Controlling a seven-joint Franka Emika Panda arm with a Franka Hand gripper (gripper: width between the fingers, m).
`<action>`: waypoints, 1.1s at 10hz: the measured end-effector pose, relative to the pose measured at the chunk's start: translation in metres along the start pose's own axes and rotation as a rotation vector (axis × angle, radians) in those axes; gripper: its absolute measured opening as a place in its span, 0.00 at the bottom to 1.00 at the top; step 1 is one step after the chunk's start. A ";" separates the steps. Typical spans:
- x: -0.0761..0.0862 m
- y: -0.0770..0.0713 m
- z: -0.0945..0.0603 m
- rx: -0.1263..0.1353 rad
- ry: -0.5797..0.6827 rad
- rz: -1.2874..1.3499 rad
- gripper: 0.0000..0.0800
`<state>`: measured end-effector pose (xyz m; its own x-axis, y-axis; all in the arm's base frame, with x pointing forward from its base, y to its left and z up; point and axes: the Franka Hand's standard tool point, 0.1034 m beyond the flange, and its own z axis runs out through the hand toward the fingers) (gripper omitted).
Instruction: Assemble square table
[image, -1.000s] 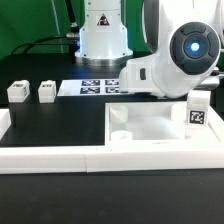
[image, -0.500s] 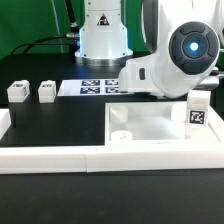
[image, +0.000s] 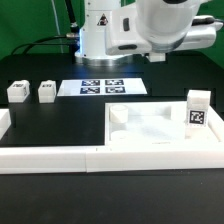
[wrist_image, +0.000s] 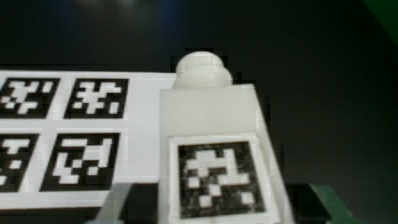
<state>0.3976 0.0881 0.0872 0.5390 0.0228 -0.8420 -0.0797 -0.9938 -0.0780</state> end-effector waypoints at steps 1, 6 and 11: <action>0.006 -0.001 -0.005 0.000 0.063 -0.002 0.36; 0.010 0.039 -0.123 -0.010 0.440 -0.155 0.36; 0.018 0.045 -0.141 -0.039 0.808 -0.145 0.36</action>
Offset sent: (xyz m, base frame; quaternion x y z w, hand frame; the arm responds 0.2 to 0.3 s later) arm 0.0864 -0.0532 0.0447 -0.0073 0.1583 -0.0730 0.9847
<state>0.5220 0.0286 0.1439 0.9805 0.0805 -0.1794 0.0583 -0.9904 -0.1256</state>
